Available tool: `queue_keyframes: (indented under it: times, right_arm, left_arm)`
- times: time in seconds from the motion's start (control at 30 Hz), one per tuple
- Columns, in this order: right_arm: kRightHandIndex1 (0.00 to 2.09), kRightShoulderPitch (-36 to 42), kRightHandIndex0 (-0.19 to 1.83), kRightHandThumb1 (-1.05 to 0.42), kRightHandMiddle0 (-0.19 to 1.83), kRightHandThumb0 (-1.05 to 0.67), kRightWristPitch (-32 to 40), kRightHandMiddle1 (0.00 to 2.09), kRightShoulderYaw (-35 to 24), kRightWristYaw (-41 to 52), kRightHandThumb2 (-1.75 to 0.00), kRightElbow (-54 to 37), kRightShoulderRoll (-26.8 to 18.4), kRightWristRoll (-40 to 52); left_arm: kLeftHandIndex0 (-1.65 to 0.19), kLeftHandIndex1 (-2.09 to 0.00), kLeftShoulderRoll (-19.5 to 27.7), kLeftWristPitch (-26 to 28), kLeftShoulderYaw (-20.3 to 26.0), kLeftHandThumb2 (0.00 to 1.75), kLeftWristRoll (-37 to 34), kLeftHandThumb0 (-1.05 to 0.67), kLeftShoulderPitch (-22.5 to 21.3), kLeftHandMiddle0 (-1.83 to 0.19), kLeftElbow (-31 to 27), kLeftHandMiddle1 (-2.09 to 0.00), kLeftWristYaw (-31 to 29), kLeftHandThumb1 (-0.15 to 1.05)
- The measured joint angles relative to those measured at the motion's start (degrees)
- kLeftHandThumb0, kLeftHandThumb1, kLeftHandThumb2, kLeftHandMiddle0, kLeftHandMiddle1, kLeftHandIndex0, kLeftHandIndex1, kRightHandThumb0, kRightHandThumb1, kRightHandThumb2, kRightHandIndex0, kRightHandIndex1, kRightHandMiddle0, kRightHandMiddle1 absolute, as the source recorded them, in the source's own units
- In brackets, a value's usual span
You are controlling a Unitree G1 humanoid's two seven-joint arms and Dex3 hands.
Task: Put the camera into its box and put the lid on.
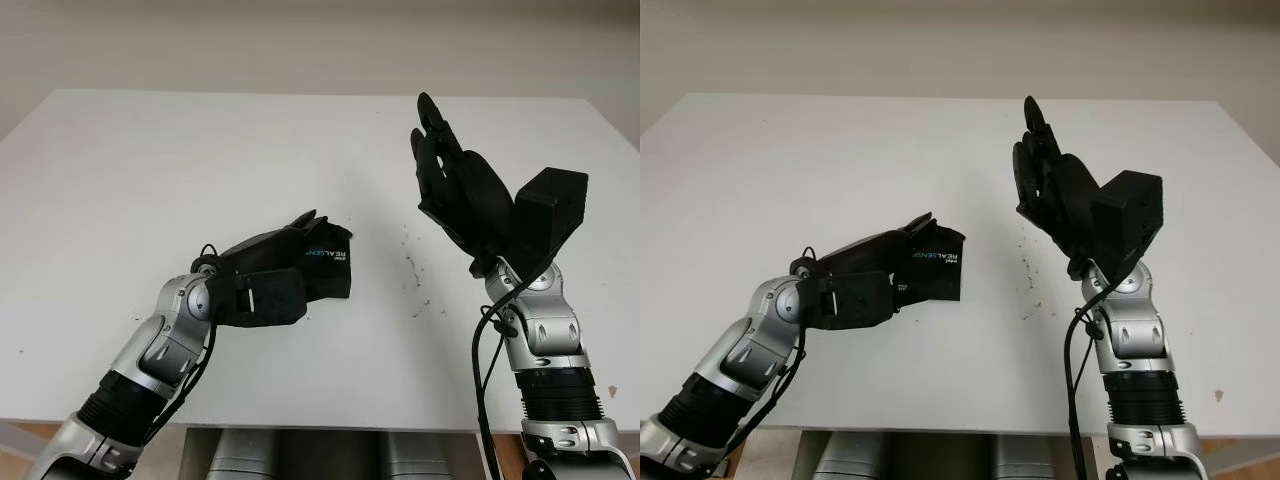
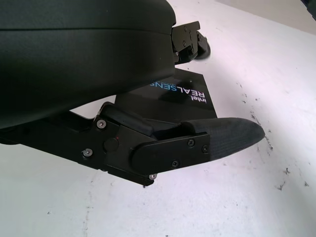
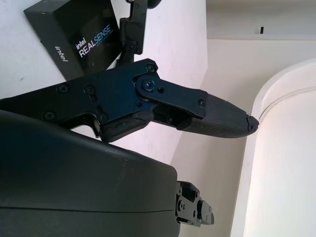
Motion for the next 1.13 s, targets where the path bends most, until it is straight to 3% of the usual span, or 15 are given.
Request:
queue_keyframes:
  times: [0.1, 0.43, 0.7, 0.9, 1.13]
  right_arm:
    - [0.00, 0.0, -0.19, -1.05, -0.19, -0.80, -0.3, 0.00, -0.2, 0.1, -0.73, 0.4, -0.2, 0.0]
    - [0.00, 0.0, -0.19, -1.05, -0.19, -0.77, -0.6, 0.00, 0.0, 0.1, -0.73, 0.6, -0.2, -0.3]
    - [0.00, 0.0, -0.19, -1.05, -0.19, -0.78, -0.2, 0.00, 0.1, 0.0, -0.74, 0.6, -0.1, -0.3]
    - [0.00, 0.0, -0.19, -1.05, -0.19, -0.79, 0.4, 0.00, 0.2, -0.6, -0.73, 0.6, 0.3, -0.1]
    - [0.00, 0.1, -0.19, -1.05, -0.19, -0.80, 0.4, 0.00, 0.2, -1.0, -0.71, 1.6, 1.5, 0.6]
  left_arm:
    - [0.19, 0.00, 0.0, -1.9, 1.9, 0.68, -0.7, -0.88, 1.2, 0.19, 0.1, 0.00, 3.4, 1.05]
    - [0.19, 0.00, -6.4, -9.6, 15.0, 0.57, -16.6, -0.81, 2.3, 0.19, 3.0, 0.00, 14.2, 1.05]
    - [0.19, 0.00, -10.8, -19.1, 21.5, 0.64, -25.0, -0.81, 1.3, 0.19, 9.3, 0.00, 19.7, 1.05]
    - [0.19, 0.00, -11.6, -20.6, 26.6, 0.68, -33.5, -0.82, -2.1, 0.19, 15.9, 0.00, 18.1, 1.05]
    - [0.19, 0.00, -11.2, -20.3, 29.3, 0.62, -36.2, -0.81, -4.2, 0.19, 18.6, 0.00, 17.6, 1.05]
